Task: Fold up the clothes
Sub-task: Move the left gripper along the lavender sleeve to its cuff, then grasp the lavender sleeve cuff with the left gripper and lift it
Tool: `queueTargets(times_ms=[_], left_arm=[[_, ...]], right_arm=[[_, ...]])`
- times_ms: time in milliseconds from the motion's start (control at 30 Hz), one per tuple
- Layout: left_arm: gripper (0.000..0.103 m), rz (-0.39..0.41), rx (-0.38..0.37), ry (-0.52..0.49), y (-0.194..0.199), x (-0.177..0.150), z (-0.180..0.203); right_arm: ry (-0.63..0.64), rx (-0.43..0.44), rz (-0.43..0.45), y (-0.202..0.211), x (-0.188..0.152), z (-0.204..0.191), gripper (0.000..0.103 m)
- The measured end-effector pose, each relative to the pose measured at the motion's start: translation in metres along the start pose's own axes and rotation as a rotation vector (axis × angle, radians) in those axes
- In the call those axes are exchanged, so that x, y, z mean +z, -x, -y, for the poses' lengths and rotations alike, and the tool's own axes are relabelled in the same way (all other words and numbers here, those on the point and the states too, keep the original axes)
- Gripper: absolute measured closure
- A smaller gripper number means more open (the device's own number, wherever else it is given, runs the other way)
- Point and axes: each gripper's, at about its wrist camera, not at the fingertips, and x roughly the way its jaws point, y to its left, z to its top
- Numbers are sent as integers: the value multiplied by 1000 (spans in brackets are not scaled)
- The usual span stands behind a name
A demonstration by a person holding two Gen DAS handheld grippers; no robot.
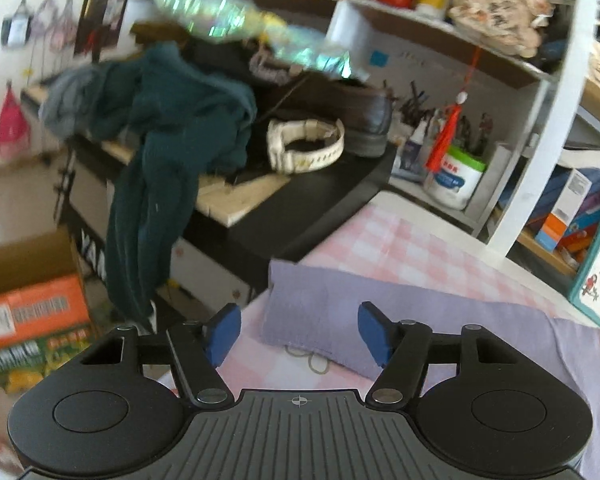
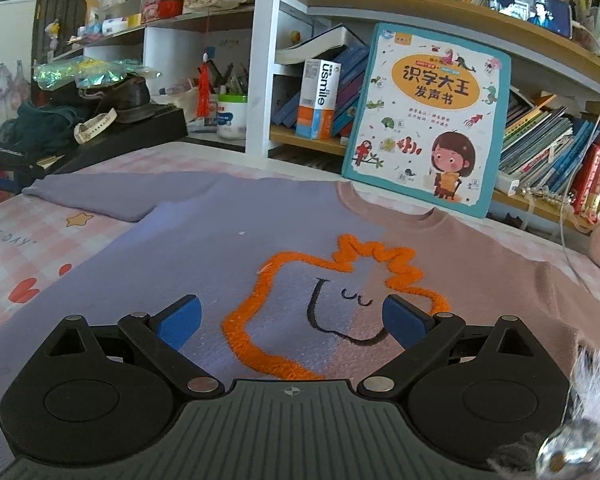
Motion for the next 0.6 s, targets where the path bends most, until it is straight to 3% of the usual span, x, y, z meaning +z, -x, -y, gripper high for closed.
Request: queueTargets(times_ms=[167, 433, 600], left_arm=[[40, -25, -17, 19, -3, 3, 5], [43, -97, -199, 151, -6, -7, 24], [43, -94, -202, 220, -13, -6, 26]], right_arm=[[-46, 50, -13, -2, 0, 6, 6], [-47, 102, -39, -5, 0, 5, 6], [-49, 126, -51, -8, -1, 5, 4]])
